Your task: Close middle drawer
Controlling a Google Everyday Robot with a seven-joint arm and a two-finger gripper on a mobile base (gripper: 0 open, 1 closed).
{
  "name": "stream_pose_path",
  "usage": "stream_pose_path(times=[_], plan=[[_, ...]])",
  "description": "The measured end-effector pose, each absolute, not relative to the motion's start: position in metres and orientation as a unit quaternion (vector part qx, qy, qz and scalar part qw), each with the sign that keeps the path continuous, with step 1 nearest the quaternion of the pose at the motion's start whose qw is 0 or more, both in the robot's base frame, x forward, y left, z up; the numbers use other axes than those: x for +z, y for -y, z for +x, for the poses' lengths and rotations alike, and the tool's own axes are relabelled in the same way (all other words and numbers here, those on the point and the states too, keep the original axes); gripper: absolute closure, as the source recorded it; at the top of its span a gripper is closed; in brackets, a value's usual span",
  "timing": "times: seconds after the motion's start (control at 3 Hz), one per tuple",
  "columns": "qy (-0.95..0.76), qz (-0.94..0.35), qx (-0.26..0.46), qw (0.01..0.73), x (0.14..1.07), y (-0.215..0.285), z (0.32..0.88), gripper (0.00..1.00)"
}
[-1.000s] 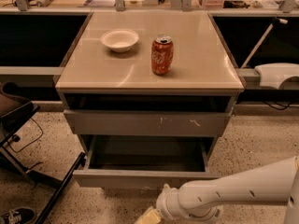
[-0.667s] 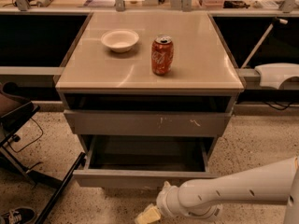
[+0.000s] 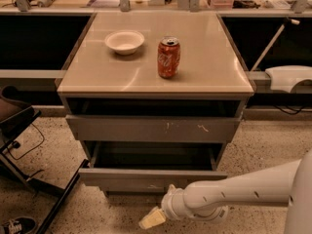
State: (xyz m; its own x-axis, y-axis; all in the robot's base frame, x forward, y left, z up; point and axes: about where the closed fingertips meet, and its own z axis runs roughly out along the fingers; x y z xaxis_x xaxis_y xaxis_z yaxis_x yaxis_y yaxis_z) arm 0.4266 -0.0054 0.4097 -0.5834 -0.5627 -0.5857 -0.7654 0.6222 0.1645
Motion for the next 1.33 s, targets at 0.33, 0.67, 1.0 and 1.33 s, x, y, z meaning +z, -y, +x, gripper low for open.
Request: stream_pose_path(times=[0.33,0.67,1.0,1.33], plan=[[-0.862,-0.381,0.204,0.264,0.418,-0.016,0.473,0.0],[-0.862,-0.381,0.204,0.267,0.42,-0.019,0.477,0.0],[-0.851,-0.388,0.205,0.29,0.44,-0.058,0.525,0.0],[-0.832,-0.399,0.215,0.32,0.464,-0.125,0.588,0.0]])
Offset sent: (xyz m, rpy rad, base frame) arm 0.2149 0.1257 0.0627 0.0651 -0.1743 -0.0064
